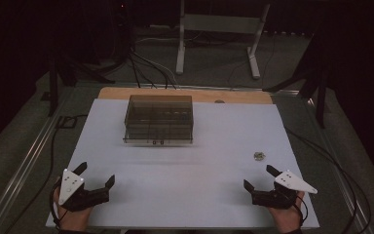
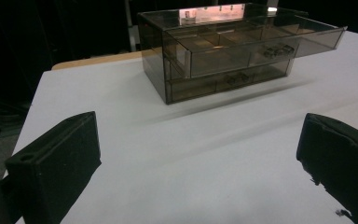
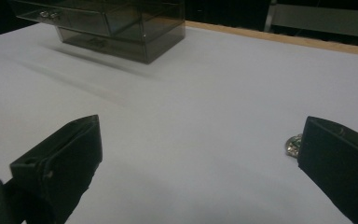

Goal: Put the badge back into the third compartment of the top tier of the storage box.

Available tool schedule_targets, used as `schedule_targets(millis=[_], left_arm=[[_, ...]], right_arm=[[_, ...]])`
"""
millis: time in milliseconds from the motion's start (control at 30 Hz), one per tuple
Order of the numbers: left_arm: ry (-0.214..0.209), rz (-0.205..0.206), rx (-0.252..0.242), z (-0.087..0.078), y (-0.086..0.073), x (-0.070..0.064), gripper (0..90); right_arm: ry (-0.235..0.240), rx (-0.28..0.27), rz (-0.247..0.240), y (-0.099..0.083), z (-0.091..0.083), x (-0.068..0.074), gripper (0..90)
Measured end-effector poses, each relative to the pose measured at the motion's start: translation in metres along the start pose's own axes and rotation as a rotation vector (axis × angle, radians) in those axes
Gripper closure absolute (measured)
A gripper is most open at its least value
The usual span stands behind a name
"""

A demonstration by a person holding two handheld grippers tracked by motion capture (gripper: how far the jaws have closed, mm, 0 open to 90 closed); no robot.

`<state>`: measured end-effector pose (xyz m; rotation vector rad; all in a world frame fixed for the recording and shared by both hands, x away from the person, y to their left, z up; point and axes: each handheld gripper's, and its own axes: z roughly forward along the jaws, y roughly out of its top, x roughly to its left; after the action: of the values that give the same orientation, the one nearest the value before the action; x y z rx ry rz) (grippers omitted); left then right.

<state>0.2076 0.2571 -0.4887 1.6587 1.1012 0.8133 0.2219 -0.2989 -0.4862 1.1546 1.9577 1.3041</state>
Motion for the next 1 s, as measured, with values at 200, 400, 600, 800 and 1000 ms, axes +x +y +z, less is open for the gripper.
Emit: schedule_targets(millis=[200,400,600,800,1000], left_arm=[[0.004,-0.002,0.001,0.002,-0.001,-0.001,0.4],[0.006,-0.005,-0.004,0.002,0.000,-0.001,0.4],[0.005,-0.007,0.002,0.004,-0.001,0.000,0.4],[0.001,-0.001,0.002,0.006,-0.001,-0.002,0.4],[0.005,-0.001,0.000,0.006,-0.001,-0.002,0.4]], right_arm=[[-0.019,0.019,-0.010,0.010,0.001,-0.002,0.2],[-0.055,0.047,-0.012,0.018,0.002,-0.009,0.2],[-0.071,0.053,-0.024,0.026,0.005,-0.014,0.0],[-0.081,0.055,-0.033,0.030,0.009,-0.016,0.0],[-0.097,0.069,-0.030,0.029,0.014,-0.020,0.0]])
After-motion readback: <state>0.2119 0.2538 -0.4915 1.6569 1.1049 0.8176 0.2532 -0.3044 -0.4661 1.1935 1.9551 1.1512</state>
